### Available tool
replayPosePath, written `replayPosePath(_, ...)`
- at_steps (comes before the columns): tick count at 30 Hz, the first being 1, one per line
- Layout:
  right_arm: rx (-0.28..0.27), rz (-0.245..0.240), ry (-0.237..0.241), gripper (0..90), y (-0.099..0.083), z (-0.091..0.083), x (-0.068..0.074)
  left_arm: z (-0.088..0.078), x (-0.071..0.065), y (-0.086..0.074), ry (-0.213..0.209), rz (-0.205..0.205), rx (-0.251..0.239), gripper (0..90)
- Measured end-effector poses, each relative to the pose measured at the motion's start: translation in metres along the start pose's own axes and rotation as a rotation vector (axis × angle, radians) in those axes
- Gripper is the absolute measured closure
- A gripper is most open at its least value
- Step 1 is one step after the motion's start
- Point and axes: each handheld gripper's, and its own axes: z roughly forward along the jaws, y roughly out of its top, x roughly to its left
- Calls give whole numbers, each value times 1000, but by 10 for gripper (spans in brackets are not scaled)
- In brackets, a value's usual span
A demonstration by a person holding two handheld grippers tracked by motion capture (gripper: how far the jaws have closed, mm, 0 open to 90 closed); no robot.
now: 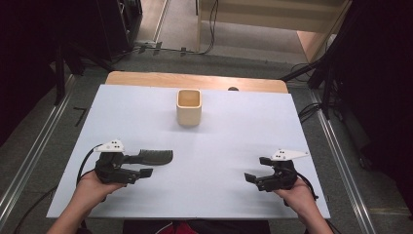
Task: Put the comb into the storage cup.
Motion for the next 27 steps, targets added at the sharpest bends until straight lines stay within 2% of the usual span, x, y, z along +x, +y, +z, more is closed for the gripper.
replayPosePath(1,-2,3,6,61,0,0,0,0,-1,0,5,12,6,300)
replayPosePath(4,-4,10,17,61,1,1,-1,0,0,1,5,7,7,300)
replayPosePath(27,9,0,11,61,1,2,-1,0,1,1,-2,-1,13,301)
